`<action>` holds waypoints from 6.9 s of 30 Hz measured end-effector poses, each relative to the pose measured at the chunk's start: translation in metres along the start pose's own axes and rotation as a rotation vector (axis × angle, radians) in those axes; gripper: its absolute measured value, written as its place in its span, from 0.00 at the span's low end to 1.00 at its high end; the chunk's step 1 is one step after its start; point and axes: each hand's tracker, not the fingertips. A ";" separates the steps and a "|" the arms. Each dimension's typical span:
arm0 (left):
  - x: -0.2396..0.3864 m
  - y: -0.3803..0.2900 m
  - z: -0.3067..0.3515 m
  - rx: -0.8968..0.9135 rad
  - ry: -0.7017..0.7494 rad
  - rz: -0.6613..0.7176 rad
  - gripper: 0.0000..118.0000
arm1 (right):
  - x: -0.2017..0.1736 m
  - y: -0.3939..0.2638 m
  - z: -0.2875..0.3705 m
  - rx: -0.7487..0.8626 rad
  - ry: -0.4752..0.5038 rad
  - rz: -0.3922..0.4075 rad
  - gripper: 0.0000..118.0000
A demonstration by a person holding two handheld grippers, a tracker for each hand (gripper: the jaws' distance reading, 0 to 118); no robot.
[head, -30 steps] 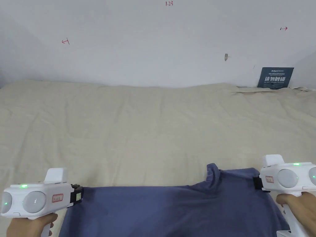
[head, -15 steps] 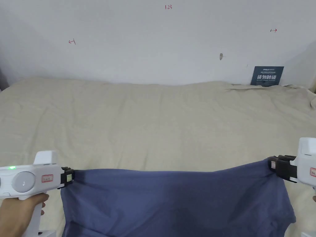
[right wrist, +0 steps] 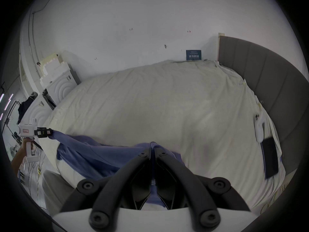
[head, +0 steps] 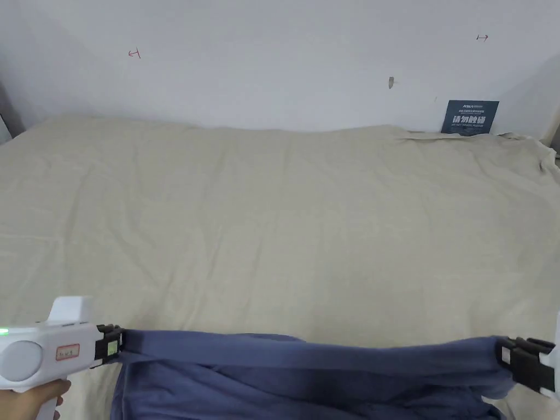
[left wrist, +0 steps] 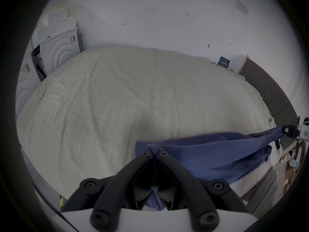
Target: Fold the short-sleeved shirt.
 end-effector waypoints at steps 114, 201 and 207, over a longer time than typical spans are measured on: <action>-0.022 -0.006 -0.036 -0.206 -0.157 0.046 0.03 | -0.097 0.018 0.028 0.421 -0.283 0.085 0.01; 0.154 -0.056 -0.053 0.037 -0.176 -0.125 0.00 | -0.065 0.001 0.067 0.443 -0.287 0.044 0.01; 0.186 -0.079 -0.071 -0.041 -0.221 -0.167 0.00 | -0.057 -0.001 0.067 0.437 -0.292 0.036 0.01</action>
